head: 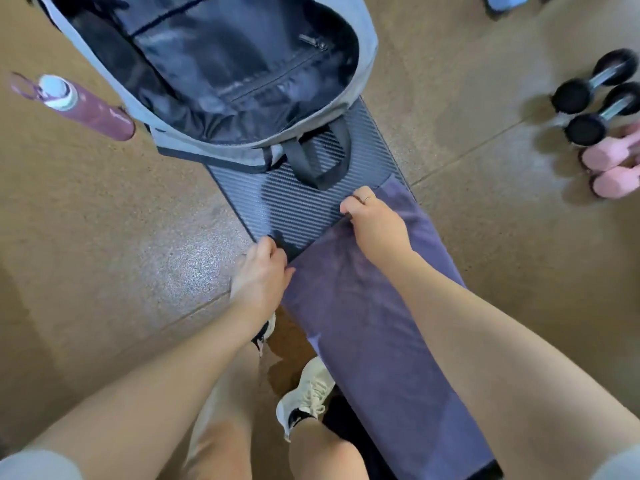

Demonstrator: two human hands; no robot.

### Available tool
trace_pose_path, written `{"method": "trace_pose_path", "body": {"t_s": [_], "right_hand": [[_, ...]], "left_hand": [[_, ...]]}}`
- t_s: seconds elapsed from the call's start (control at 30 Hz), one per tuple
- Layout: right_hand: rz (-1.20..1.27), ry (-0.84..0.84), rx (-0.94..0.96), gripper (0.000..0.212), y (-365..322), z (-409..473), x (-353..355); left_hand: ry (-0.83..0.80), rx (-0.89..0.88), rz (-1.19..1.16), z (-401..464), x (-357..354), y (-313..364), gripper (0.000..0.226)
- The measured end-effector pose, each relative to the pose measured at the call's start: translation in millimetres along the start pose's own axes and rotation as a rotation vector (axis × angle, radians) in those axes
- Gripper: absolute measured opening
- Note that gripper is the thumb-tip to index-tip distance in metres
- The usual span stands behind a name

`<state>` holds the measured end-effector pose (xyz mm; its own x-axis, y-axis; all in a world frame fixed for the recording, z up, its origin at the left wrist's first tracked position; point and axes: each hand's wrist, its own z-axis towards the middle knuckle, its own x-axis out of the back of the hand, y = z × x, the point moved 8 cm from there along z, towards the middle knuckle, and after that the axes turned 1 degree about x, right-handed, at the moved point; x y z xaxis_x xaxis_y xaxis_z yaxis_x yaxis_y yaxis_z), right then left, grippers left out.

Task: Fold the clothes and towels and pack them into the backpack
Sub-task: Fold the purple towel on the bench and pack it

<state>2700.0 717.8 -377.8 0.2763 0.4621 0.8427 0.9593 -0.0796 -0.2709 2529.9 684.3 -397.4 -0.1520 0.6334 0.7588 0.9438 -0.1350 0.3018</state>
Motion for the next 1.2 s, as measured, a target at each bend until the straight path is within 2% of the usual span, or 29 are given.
{"method": "trace_pose_path", "body": {"t_s": [0.1, 0.2, 0.23, 0.3, 0.37, 0.4, 0.5, 0.57, 0.67, 0.77, 0.83, 0.93, 1.07, 1.13, 1.2], "right_hand": [[-0.264, -0.139, 0.051, 0.043, 1, 1, 1], [-0.341, -0.15, 0.027, 0.03, 13, 4, 10], [-0.353, -0.151, 0.029, 0.022, 13, 6, 16], [-0.478, -0.128, 0.026, 0.023, 17, 9, 27], [-0.413, -0.151, 0.006, 0.015, 22, 11, 34], [-0.379, -0.172, -0.01, 0.019, 27, 12, 38], [-0.329, -0.115, -0.089, 0.024, 39, 21, 66], [-0.325, -0.094, -0.142, 0.027, 44, 25, 88], [-0.271, 0.029, -0.19, 0.027, 48, 34, 130], [0.022, 0.093, -0.326, 0.021, 58, 46, 162], [0.199, 0.139, -0.344, 0.022, 57, 50, 176], [0.322, 0.196, -0.349, 0.027, 57, 35, 181], [0.432, 0.208, -0.575, 0.018, 87, -23, 151], [0.473, 0.24, -0.69, 0.023, 109, -63, 131], [0.541, 0.271, -0.769, 0.013, 130, -103, 107]], "left_hand": [[0.033, -0.078, -0.074, -4, 9, 5, 0.03], [-0.04, -0.067, -0.276, -10, 18, 6, 0.024], [-0.087, -0.043, -0.309, -10, 20, 5, 0.019], [-0.086, 0.006, -0.319, -6, 29, 1, 0.018], [-0.065, 0.038, -0.34, 0, 43, 1, 0.024], [-0.063, 0.035, -0.351, 4, 50, 3, 0.026], [-0.062, 0.002, -0.343, 16, 76, 13, 0.016], [0.001, -0.033, -0.373, 21, 102, 19, 0.015], [0.109, -0.055, -0.389, 28, 145, 20, 0.014], [0.177, -0.069, -0.404, 36, 186, 16, 0.013], [0.195, -0.095, -0.389, 39, 209, 16, 0.014], [0.101, -0.162, -0.321, 39, 216, 25, 0.011], [-0.076, -0.316, -0.287, 20, 181, 60, 0.008], [-0.159, -0.353, -0.286, 7, 153, 80, 0.01], [-0.231, -0.439, -0.273, -11, 123, 105, 0.012]]}}
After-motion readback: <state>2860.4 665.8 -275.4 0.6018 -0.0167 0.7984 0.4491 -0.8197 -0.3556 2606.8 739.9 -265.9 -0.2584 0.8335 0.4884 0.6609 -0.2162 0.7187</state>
